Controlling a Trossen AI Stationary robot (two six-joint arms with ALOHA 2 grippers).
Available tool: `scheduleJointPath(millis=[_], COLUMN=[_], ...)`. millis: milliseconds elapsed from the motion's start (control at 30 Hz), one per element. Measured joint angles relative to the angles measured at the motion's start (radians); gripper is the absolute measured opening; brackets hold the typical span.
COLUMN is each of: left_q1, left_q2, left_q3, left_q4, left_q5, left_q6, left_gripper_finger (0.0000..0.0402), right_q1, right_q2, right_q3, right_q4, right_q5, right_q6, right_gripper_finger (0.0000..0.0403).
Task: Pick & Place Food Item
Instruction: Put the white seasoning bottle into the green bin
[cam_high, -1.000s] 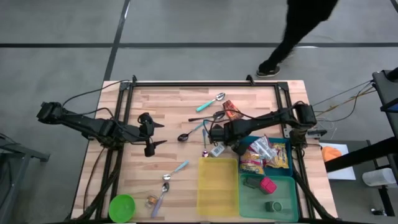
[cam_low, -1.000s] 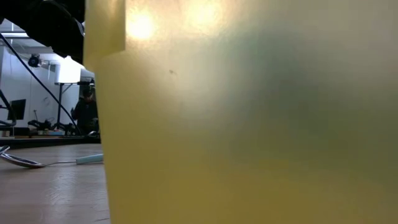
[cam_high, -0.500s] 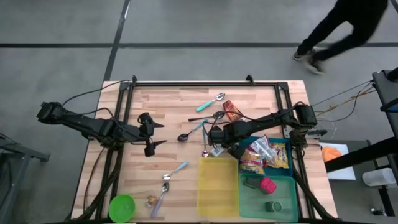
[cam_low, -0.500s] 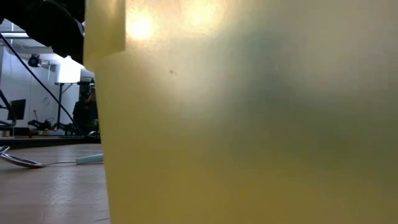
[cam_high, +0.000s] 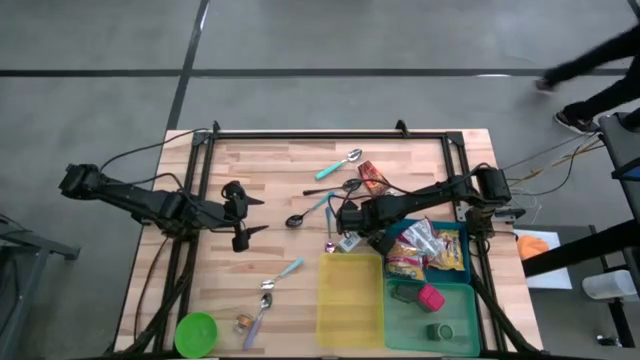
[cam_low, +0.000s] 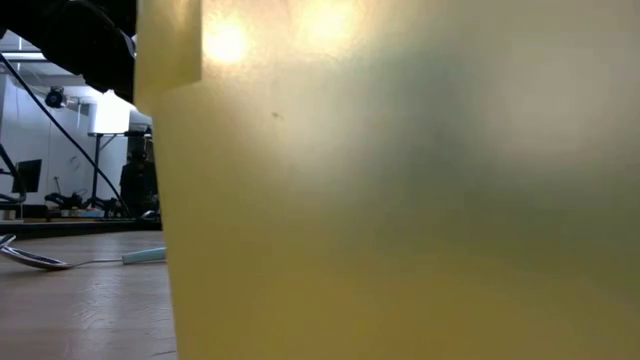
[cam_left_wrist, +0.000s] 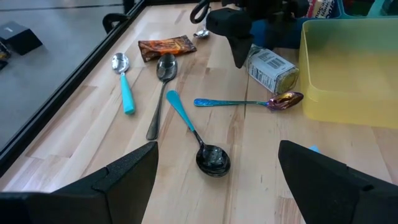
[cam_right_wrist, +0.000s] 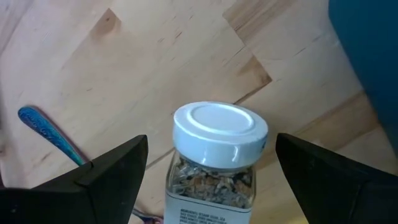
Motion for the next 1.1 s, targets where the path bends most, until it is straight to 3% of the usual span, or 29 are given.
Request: scheduleJointPath(millis=[667, 1100], left_q1=[0.0, 0.0], left_q2=[0.0, 0.0], left_q3=[0.0, 0.0], left_q4=[-0.001, -0.001], left_q5=[0.0, 0.0], left_q6=[0.0, 0.0], left_gripper_finger=[0.0335, 0.0335], right_q1=[0.0, 0.001], right_q2=[0.001, 0.003], right_q3=[-0.01, -0.013], right_q4=[0.013, 0.021], right_q5=[0.004, 0.004], right_q6=[-0.007, -0.042], right_gripper_finger=[0.0346, 0.0206])
